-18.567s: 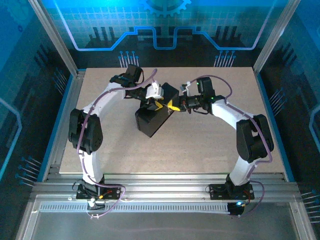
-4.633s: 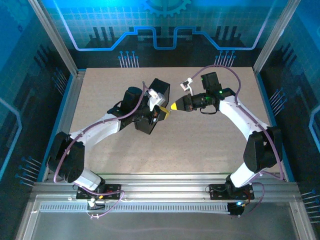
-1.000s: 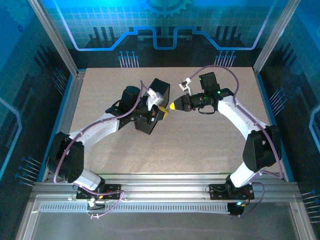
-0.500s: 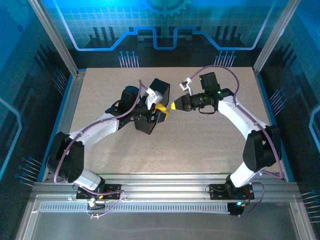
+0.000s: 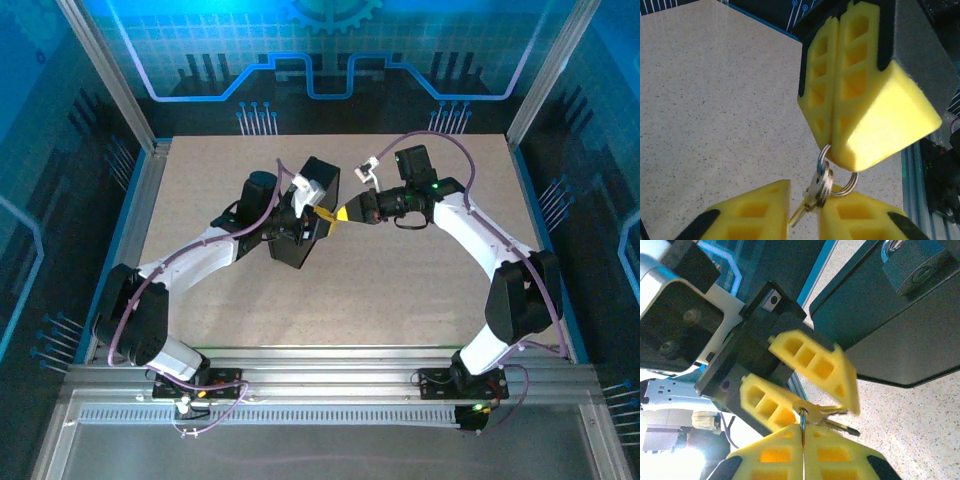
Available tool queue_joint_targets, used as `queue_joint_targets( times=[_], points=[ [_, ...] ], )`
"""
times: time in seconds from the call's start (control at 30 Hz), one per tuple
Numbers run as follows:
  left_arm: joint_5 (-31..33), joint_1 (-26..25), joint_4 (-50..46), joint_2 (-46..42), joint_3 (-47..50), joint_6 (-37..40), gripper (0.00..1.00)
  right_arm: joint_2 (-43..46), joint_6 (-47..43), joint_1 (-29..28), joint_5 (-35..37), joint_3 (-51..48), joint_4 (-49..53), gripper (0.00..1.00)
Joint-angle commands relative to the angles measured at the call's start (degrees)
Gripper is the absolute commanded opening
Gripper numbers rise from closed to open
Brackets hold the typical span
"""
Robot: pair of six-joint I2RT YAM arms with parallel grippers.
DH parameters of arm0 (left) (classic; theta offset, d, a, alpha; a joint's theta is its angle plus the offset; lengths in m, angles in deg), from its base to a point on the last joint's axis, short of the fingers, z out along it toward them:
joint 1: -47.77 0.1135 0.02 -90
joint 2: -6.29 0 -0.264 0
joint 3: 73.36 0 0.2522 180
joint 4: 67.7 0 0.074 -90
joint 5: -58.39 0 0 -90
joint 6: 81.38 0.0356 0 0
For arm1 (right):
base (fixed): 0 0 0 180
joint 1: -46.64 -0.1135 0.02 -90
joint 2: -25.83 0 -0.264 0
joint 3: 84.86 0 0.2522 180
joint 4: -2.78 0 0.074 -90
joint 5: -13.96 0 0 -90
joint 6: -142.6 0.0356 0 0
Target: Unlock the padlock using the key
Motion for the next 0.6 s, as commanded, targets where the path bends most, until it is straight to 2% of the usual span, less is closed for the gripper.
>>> queue_joint_targets(
  times=[0.0, 0.23, 0.37, 0.57],
  points=[
    [-1.33, 0.0, 1.51, -0.54, 0.65, -0.15, 0.1, 0.84, 0.07, -0.4, -0.64, 0.83, 1.0, 0.07],
    [-2.6, 0.12, -0.3, -0.62, 0.39, -0.18, 0.0, 0.07, -0.06, 0.32, 0.34, 1.87, 1.69, 0.08],
    [-6.14, 0.6, -0.9, 0.41, -0.31, -2.32, 0.0, -0.14, -0.4, 1.1, 0.25, 2.19, 1.92, 0.2],
    [-10.78, 0.78, -4.51, 2.55, -2.65, -2.6, 0.0, 0.22, -4.84, 2.02, -3.06, 1.51, 2.74, 0.33]
  ],
)
